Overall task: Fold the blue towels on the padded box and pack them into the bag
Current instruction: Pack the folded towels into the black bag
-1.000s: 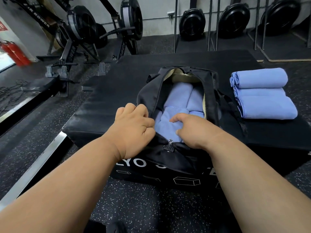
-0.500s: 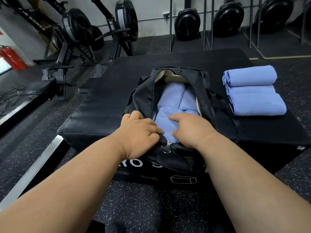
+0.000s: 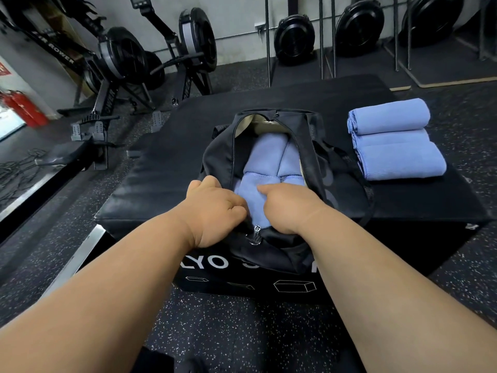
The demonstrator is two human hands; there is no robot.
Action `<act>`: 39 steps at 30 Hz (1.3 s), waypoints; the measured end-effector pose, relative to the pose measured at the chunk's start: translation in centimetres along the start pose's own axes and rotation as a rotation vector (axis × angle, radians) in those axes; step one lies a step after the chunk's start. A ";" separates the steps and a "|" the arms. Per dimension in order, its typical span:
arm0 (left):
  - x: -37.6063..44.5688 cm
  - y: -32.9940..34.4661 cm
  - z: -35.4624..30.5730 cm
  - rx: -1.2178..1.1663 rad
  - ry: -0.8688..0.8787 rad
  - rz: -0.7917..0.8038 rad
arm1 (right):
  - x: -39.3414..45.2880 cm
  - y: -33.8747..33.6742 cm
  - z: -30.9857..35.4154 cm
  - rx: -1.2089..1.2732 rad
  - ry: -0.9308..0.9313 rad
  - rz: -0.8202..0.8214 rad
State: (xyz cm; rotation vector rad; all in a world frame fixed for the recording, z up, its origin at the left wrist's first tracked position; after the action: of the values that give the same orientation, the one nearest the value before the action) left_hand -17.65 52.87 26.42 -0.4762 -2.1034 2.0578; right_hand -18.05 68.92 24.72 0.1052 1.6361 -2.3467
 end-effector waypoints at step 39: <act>12.4 -1.7 -24.9 -0.137 0.012 -0.049 | -8.9 -9.7 -24.3 1.056 0.439 -1.027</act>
State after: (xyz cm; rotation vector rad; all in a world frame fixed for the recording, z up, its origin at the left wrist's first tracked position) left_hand -21.15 80.44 27.80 -0.4486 -2.2358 1.8887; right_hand -14.47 96.29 26.78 -0.0392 0.2780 -3.9695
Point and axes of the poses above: each hand's wrist, its own x-axis towards the middle knuckle, its own y-axis out of the palm, z = x × y, the point moved 4 cm from there along x, towards the middle knuckle, and after that the axes turned 5 degrees about -z, right-handed, at the moved point
